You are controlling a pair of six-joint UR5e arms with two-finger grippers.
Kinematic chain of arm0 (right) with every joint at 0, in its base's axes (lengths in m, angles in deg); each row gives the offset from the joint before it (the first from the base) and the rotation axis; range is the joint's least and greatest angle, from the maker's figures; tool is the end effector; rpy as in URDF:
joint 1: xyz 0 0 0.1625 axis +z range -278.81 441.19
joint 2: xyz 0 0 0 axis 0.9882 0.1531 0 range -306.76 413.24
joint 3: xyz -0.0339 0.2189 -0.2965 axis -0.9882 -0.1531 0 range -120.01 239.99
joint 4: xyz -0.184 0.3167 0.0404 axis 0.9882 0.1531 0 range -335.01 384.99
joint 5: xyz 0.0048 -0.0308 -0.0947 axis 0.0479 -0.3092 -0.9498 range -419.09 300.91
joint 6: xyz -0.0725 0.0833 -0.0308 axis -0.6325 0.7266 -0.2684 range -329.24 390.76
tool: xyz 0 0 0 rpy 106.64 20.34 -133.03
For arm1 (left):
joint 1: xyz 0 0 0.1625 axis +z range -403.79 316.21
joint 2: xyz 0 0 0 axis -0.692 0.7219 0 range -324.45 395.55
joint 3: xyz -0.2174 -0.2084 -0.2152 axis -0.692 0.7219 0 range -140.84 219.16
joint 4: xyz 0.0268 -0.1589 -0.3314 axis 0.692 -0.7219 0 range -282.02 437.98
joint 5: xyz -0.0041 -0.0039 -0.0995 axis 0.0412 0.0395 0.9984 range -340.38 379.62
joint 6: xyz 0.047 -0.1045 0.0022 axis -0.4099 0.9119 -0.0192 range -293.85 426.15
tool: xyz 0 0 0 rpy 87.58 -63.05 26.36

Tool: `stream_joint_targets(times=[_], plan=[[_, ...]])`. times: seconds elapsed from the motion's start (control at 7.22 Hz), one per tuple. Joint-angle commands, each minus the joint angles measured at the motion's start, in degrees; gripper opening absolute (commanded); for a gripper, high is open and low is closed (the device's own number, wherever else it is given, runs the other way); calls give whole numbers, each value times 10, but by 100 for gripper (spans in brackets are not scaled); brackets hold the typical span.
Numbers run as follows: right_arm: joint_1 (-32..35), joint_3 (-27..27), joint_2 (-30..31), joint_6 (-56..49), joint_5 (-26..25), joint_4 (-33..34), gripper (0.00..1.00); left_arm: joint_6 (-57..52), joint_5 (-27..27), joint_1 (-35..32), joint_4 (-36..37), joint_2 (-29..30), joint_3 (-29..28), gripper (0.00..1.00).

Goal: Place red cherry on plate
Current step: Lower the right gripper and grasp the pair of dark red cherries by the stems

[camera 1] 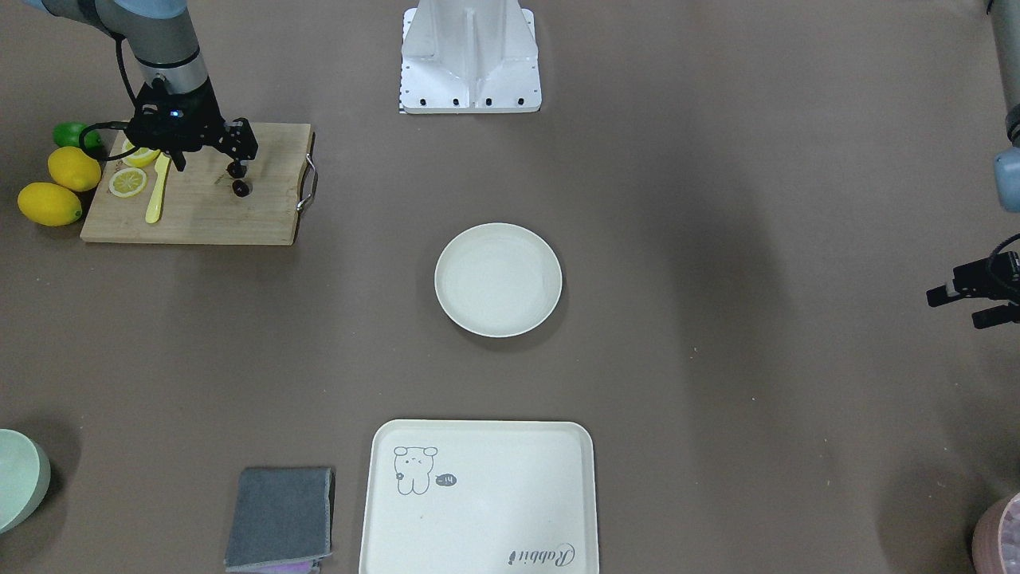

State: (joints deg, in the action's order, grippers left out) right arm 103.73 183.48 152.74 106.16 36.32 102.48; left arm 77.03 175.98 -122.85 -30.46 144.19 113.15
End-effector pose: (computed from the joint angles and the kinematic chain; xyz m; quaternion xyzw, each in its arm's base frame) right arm -0.3233 -0.2668 0.4203 0.0572 -0.3107 0.0510 0.9474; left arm 0.0806 -0.5660 0.5045 0.0484 0.5573 0.1005 0.8228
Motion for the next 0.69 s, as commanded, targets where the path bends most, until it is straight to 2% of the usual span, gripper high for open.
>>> stream_joint_targets(times=[0.0, 0.28, 0.55], plan=[[-10, -10, -1, 11, -7, -8, 92, 0, 0, 0, 0, 1, -1, 98], [-26, -9, -2, 25, -23, -8, 86, 1, 0, 0, 0, 0, 0, 98], [-36, -9, -2, 33, -33, -8, 72, 1, 0, 0, 0, -1, 0, 98]])
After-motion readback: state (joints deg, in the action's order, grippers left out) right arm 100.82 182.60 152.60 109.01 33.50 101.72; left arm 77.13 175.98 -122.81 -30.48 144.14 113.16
